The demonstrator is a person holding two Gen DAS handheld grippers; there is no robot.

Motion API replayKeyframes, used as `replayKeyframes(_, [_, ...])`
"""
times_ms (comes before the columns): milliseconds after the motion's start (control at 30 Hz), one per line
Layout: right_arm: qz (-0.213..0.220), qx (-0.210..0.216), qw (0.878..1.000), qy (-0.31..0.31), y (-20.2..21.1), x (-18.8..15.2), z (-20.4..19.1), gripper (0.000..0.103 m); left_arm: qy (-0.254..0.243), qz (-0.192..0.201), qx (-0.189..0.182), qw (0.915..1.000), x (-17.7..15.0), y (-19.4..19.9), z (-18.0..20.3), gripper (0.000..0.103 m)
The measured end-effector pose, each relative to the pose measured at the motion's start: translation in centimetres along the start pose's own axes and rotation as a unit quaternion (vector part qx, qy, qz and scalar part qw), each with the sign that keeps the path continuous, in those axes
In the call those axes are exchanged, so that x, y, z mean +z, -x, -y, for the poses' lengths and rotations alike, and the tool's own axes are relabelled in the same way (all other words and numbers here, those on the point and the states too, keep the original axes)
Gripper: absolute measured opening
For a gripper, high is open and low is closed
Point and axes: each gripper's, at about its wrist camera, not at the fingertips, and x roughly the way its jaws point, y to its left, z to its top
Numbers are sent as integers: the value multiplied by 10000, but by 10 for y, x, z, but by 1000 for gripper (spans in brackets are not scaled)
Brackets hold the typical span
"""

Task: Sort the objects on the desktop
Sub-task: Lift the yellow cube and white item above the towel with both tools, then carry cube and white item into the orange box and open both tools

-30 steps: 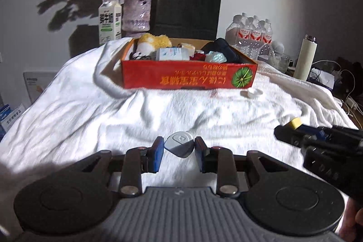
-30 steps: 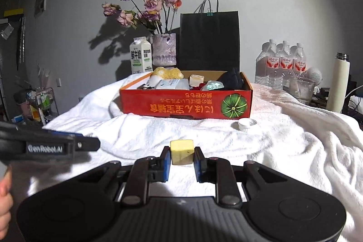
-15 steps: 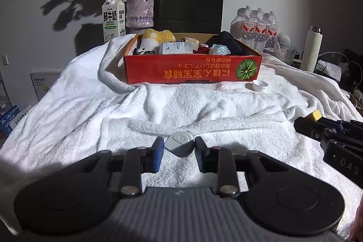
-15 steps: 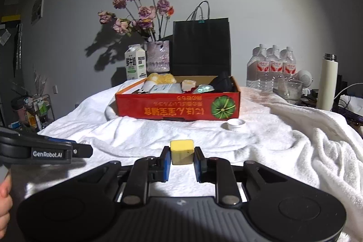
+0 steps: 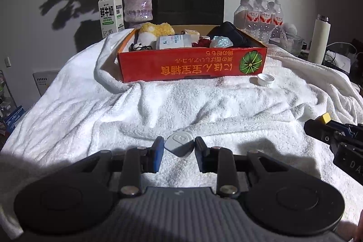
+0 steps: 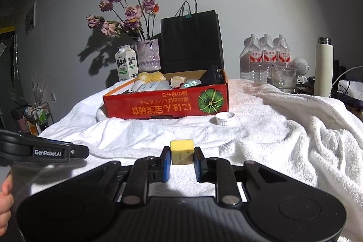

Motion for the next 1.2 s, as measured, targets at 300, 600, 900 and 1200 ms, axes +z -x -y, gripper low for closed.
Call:
replayKeyframes(300, [-93,-92,9998,-115,-6,-5,12,20,-77,-58,1,10000,2,-8,7,30])
replayKeyframes(600, [-30,-8,10000,5,-7,8,8,20,42,231,-39,9997,24,-2,-6,30])
replayKeyframes(900, [282,652,9962,510,-31,76,-12,20,-19,532,-386,9978,104,-21,-39,30])
replayKeyframes(1200, [-292,869,9934,695,-146,169,-22,20,40,-77,-584,9983,188,-119,-65,30])
